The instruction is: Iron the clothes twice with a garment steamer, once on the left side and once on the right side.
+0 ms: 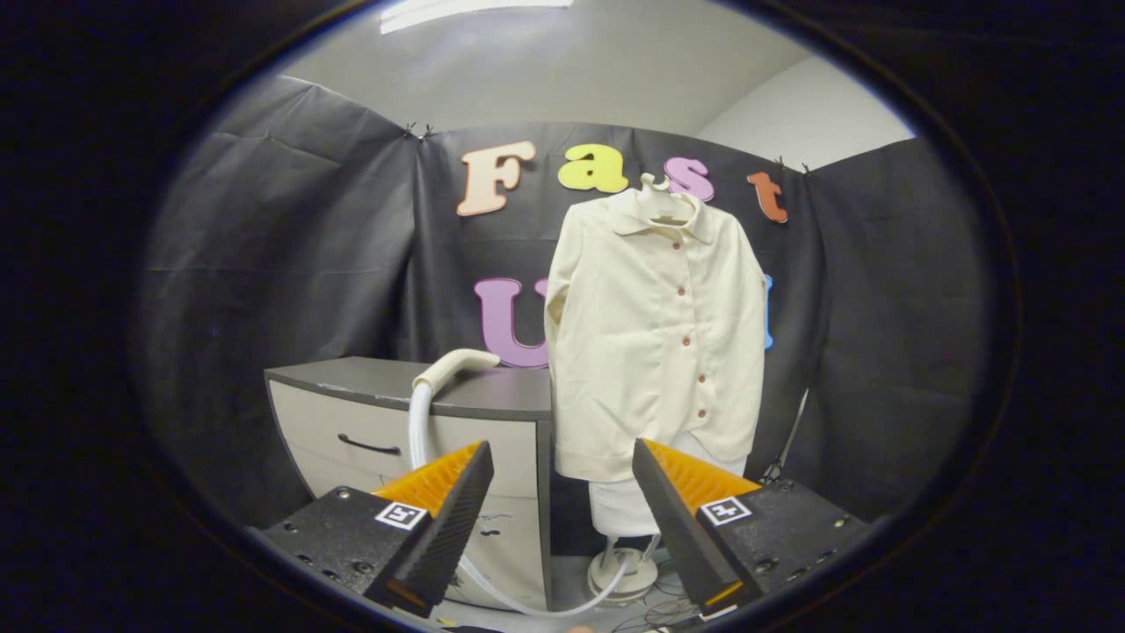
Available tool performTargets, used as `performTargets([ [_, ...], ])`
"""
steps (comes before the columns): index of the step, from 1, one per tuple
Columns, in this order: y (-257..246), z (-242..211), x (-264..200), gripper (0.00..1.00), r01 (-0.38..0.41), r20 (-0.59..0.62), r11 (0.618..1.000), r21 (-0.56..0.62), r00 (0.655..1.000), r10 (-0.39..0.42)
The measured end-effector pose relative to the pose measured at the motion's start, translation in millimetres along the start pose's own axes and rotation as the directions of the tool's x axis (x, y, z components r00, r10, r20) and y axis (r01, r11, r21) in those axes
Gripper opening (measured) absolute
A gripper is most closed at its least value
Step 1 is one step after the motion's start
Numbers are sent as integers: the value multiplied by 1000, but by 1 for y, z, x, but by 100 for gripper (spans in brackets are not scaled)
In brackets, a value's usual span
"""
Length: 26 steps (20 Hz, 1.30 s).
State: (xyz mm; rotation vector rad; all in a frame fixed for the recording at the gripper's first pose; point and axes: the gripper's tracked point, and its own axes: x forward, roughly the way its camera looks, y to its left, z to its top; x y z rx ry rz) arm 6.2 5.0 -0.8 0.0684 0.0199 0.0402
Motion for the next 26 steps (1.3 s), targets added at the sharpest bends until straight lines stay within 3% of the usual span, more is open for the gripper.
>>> performTargets([
  [6, 3, 22, 6, 97, -26, 11, 991, 130, 1000, 25],
  [13, 12, 73, 35, 96, -16, 60, 998, 62, 998, 12],
  [16, 41, 84, 57, 96, -84, 32, 991, 104, 996, 81],
  [20, 77, 76, 94, 97, -130, -104, 952, 278, 981, 165],
  [26, 102, 72, 178, 97, -129, -182, 965, 227, 968, 173],
])
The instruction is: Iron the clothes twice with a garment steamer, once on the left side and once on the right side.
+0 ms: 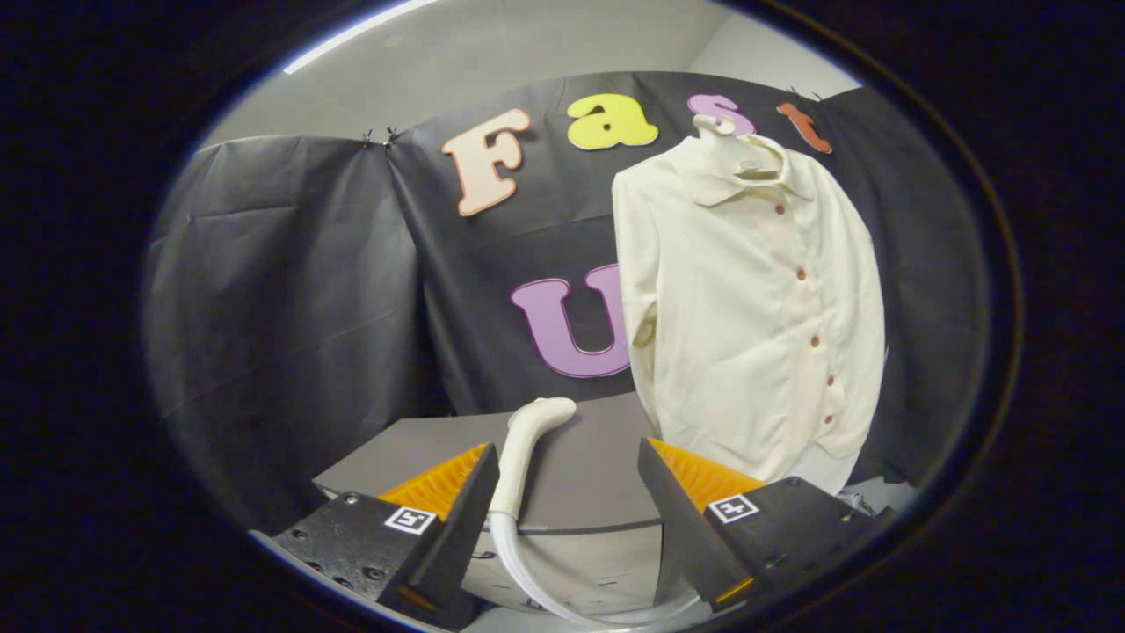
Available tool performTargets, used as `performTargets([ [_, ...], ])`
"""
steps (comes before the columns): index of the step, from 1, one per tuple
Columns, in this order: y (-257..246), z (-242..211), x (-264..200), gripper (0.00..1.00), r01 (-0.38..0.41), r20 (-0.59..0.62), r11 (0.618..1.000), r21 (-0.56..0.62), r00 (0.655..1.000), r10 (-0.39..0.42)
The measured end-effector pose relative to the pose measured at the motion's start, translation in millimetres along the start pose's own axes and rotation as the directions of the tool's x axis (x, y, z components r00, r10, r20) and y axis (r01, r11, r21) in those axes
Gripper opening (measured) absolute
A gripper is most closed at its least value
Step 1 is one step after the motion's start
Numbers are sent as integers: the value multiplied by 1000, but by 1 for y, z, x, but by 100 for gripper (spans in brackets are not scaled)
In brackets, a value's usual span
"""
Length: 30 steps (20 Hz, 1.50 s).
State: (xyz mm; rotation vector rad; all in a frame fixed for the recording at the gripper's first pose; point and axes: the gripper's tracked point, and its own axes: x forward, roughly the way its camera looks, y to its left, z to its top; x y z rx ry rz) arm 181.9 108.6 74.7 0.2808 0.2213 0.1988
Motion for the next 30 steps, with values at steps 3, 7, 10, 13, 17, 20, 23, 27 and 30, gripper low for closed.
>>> performTargets([
  [3, 11, 4, 49, 97, -5, -46, 1000, -16, 999, 5],
  [7, 33, -5, 105, 97, -2, -113, 999, -52, 994, -4],
  [10, 46, -32, 137, 97, 5, -208, 988, -154, 977, -37],
  [13, 55, -68, 158, 98, -13, -334, 977, -213, 941, -60],
  [17, 48, -84, 166, 80, 86, -389, 976, -202, 907, -160],
  [20, 53, -91, 169, 80, 54, -406, 970, -239, 901, -150],
  [23, 50, -93, 159, 64, 49, -431, 959, -281, 886, -172],
  [27, 47, -94, 163, 50, 82, -425, 966, -244, 886, -183],
  [30, 54, -85, 159, 46, 77, -371, 959, -271, 911, -178],
])
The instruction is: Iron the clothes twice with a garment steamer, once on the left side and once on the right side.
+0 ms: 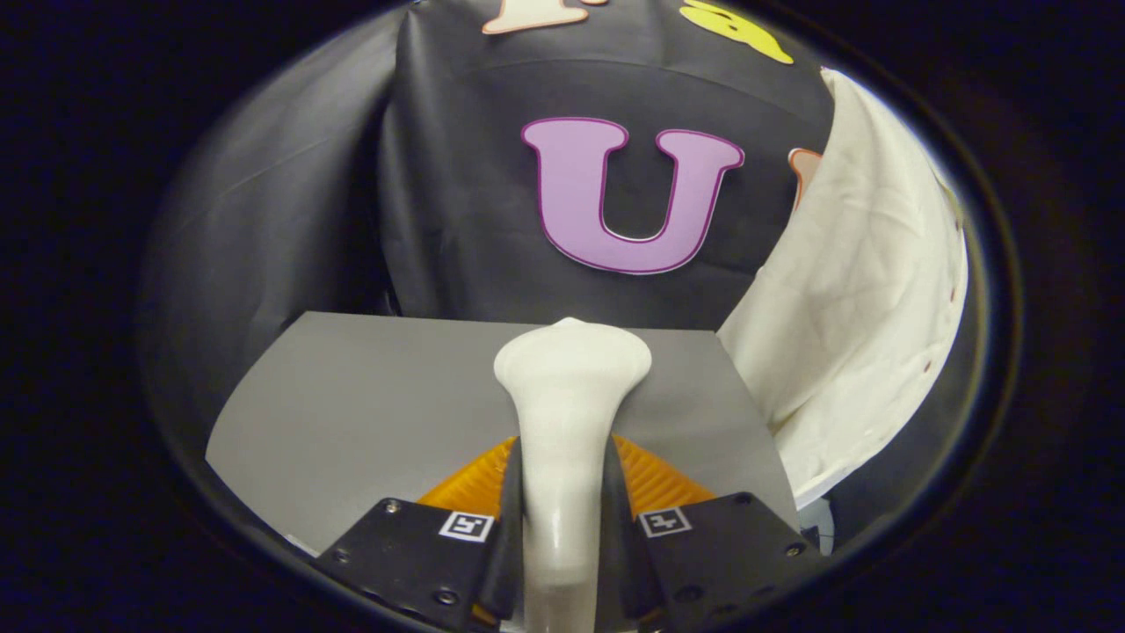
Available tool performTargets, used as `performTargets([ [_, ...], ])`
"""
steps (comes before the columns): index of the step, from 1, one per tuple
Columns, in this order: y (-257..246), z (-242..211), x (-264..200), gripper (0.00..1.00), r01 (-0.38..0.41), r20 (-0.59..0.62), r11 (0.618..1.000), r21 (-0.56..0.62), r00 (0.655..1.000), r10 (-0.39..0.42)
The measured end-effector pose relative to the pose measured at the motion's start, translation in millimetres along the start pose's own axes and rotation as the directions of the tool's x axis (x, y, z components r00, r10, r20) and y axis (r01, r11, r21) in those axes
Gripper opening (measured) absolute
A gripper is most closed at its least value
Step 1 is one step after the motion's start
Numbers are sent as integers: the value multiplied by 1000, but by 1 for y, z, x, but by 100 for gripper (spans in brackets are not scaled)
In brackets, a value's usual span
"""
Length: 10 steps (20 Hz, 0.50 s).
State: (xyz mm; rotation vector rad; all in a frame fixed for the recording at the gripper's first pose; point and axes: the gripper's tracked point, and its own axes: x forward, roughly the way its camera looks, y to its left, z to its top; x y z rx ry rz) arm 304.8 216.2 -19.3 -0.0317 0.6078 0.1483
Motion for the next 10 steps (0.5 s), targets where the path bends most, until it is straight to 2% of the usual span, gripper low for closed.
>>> performTargets([
  [4, -2, 32, -39, 43, -90, 145, 991, 101, 987, 75],
  [10, -27, 52, -97, 42, -179, 316, 966, 187, 942, 113],
])
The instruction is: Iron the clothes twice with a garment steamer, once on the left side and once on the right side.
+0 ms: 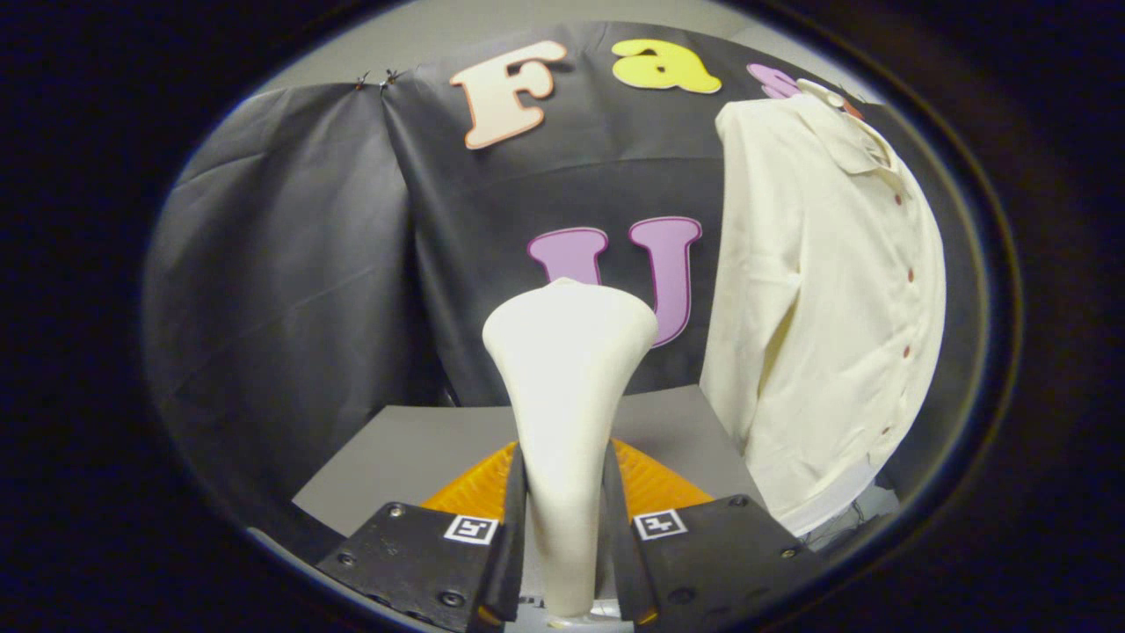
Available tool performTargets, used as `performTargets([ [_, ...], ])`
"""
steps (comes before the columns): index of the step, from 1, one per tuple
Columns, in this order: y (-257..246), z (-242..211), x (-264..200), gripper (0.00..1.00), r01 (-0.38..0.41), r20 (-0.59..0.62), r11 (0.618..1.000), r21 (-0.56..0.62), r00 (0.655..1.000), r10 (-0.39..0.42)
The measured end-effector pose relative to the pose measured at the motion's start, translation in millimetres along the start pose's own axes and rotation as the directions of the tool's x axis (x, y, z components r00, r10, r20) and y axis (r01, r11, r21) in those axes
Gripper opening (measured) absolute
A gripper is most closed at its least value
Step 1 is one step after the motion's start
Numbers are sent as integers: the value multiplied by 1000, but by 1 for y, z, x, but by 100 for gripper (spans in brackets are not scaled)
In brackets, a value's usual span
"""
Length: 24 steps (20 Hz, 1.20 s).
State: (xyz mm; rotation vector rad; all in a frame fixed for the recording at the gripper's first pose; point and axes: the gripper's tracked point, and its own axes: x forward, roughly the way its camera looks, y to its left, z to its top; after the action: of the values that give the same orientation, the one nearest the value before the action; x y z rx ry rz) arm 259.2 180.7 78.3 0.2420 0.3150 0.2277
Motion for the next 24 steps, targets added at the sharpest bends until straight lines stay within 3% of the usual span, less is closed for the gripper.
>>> performTargets([
  [7, -30, 64, -71, 41, -24, 242, 999, 22, 970, 18],
  [11, -77, 89, -93, 41, 73, 270, 997, 27, 960, -77],
  [17, -145, 121, -95, 41, 184, 311, 981, 66, 930, -196],
  [24, -215, 120, -54, 41, 303, 280, 948, 96, 906, -318],
])
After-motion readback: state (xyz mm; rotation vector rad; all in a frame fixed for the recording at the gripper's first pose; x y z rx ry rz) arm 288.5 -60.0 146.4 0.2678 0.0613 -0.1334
